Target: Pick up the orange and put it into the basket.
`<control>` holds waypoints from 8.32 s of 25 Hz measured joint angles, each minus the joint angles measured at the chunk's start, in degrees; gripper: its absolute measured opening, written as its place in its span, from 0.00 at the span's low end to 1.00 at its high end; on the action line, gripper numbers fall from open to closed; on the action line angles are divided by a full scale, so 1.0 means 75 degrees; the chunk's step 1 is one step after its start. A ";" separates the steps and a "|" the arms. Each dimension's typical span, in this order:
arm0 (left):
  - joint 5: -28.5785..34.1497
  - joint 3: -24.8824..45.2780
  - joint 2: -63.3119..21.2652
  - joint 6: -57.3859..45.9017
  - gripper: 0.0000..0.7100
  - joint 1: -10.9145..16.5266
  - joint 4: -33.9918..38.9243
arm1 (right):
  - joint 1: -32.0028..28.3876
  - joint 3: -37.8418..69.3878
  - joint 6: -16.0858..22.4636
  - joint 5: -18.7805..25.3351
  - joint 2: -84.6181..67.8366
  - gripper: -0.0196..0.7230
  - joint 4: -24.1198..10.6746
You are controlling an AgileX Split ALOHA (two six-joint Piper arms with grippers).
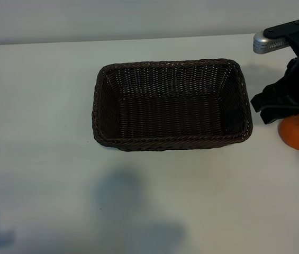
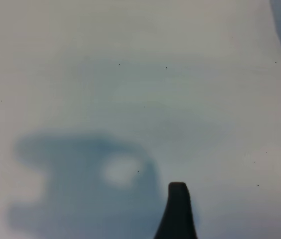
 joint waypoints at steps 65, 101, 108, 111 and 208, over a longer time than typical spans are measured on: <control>0.0028 0.0000 -0.0678 -0.0017 0.84 -0.1517 -0.0008 | -0.1608 -0.0263 0.1764 -0.0948 0.2792 0.18 -0.1329; 0.0028 0.0000 -0.0678 -0.0009 0.83 -0.1517 -0.0008 | 0.1706 -0.3157 0.1543 0.1028 0.1267 0.15 -0.0768; 0.0028 0.0000 -0.0678 -0.0009 0.83 -0.1517 -0.0008 | 0.1916 -0.3167 0.1618 0.0832 0.1542 0.15 -0.0809; 0.0028 0.0000 -0.0678 -0.0009 0.83 -0.1517 -0.0008 | 0.1916 -0.3167 0.1618 0.0590 0.1572 0.15 -0.0809; 0.0028 0.0000 -0.0678 -0.0009 0.83 -0.1517 -0.0008 | -0.2524 -0.6400 0.0807 0.1843 0.3221 0.78 -0.0845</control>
